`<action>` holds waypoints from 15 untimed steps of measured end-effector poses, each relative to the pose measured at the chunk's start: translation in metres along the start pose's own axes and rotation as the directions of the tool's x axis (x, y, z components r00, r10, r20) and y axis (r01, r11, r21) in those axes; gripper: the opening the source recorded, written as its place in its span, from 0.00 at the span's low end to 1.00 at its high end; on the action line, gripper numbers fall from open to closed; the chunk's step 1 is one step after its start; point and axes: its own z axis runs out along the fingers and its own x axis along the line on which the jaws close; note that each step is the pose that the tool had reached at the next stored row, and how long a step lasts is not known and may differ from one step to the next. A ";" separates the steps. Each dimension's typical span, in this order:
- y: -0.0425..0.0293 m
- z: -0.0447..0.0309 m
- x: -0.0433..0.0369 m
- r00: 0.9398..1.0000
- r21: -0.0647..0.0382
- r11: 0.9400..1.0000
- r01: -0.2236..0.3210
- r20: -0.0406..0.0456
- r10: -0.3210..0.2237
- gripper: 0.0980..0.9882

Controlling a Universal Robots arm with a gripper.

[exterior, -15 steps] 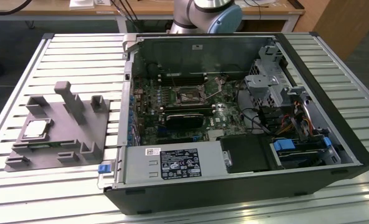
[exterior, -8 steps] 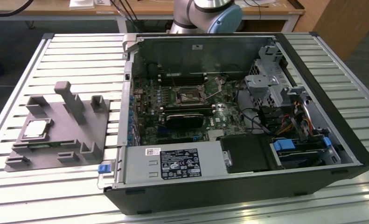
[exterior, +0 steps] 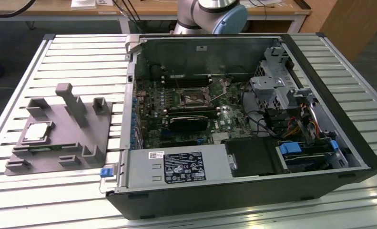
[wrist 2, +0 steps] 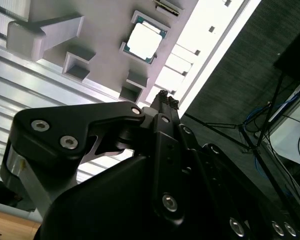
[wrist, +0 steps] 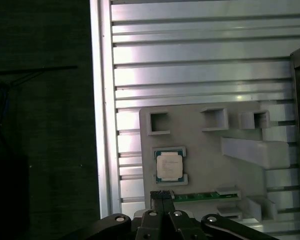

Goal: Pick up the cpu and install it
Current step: 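Pick up the cpu and move it towards the insertion slot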

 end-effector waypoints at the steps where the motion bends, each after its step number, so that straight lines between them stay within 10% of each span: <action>1: 0.0000 0.0001 0.0000 1.000 0.000 1.000 0.000 0.000 0.000 0.01; 15: -0.0002 0.0048 0.0001 1.000 0.000 1.000 0.000 0.000 0.000 0.01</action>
